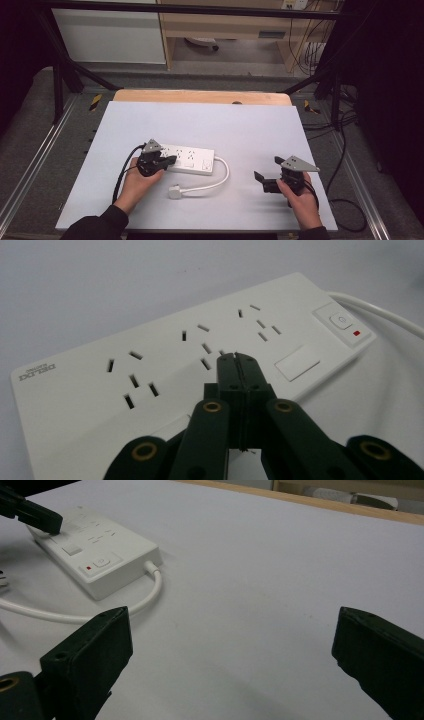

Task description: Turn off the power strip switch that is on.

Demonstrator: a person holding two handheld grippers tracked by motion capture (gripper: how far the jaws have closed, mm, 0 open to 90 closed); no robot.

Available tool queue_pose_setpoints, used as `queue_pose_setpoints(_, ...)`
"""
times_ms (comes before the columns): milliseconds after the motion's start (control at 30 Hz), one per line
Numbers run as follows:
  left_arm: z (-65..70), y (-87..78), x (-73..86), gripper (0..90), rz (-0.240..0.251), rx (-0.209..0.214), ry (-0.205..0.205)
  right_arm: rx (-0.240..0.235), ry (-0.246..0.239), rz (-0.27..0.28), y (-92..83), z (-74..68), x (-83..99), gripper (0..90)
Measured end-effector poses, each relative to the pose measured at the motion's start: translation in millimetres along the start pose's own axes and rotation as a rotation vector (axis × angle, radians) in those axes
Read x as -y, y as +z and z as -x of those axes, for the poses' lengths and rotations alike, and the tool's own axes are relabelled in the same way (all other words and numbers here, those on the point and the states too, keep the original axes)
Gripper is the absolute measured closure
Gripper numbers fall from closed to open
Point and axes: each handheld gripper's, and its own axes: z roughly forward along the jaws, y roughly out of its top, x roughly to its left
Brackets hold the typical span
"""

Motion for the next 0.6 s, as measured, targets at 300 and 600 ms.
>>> queue_pose_setpoints(300, -0.1, 0.2, 1.0, 90.0, 0.007, 0.004, -0.001, -0.001, 0.001, -0.002, 0.4, -0.4, 0.0, 3.4)
queue_pose_setpoints(600, -0.9, 0.3, 1.8, 90.0, 0.013, 0.010, -0.007, 0.000, -0.003, -0.004, 0.6, -0.7, 0.1, 3.4)
